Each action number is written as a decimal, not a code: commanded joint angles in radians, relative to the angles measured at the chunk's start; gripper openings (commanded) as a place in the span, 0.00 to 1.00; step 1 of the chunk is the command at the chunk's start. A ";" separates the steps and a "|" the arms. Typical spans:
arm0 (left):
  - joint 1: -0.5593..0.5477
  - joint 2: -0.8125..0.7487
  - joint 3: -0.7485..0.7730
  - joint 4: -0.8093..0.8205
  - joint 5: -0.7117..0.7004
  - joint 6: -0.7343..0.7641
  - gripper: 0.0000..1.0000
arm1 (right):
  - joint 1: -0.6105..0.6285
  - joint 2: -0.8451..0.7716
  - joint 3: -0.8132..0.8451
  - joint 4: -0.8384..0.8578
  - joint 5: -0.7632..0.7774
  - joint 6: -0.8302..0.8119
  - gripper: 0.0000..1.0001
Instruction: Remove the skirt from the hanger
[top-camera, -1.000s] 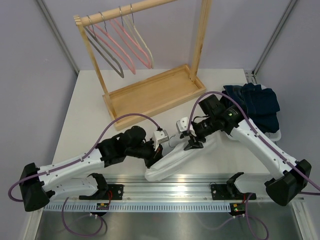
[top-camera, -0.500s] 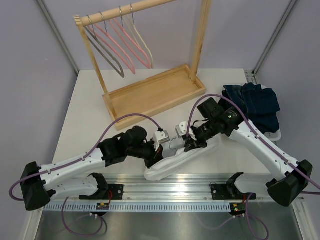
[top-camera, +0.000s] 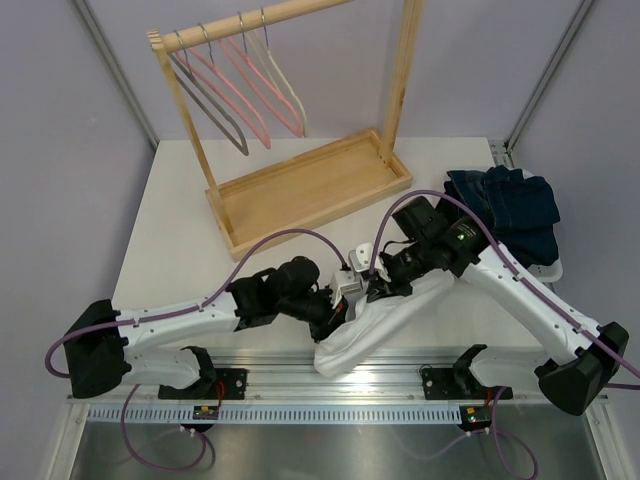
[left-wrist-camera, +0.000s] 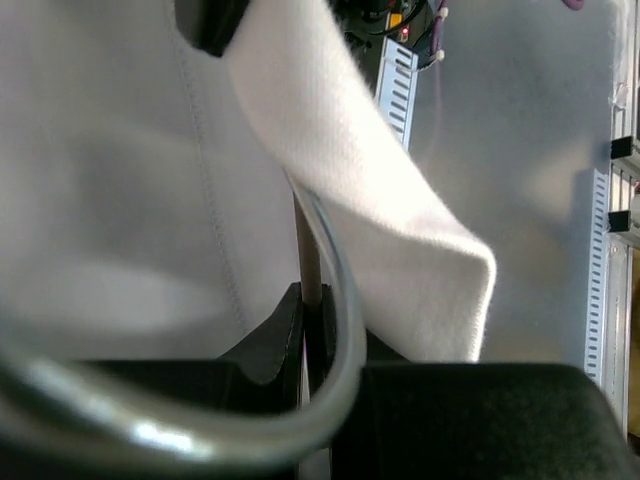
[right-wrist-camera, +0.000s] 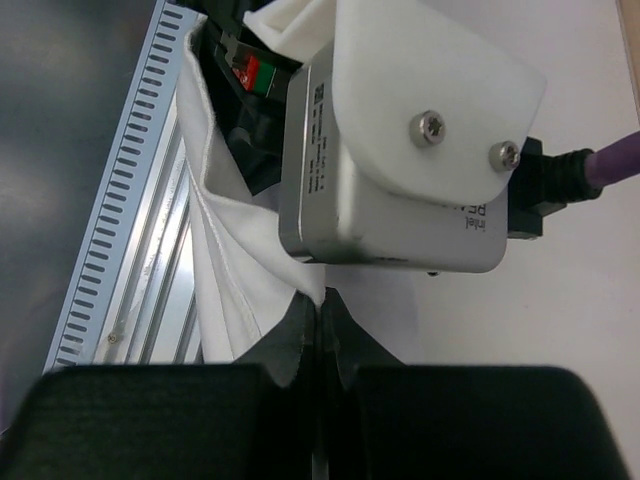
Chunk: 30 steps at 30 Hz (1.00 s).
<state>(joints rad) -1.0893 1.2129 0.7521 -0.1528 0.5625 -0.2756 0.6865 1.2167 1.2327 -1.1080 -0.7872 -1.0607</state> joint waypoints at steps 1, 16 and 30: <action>-0.009 -0.015 0.041 0.240 0.057 -0.011 0.07 | 0.018 -0.006 0.034 0.071 -0.058 0.019 0.00; -0.001 -0.171 -0.017 -0.026 -0.102 0.056 0.00 | -0.106 -0.080 0.079 -0.176 0.209 -0.206 0.00; 0.002 -0.277 -0.046 -0.234 -0.294 0.030 0.00 | -0.240 -0.175 0.099 -0.240 0.328 -0.318 0.00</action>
<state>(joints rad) -1.0843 0.9672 0.7303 -0.2550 0.2901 -0.2550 0.5037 1.0786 1.3033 -1.3220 -0.6254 -1.3212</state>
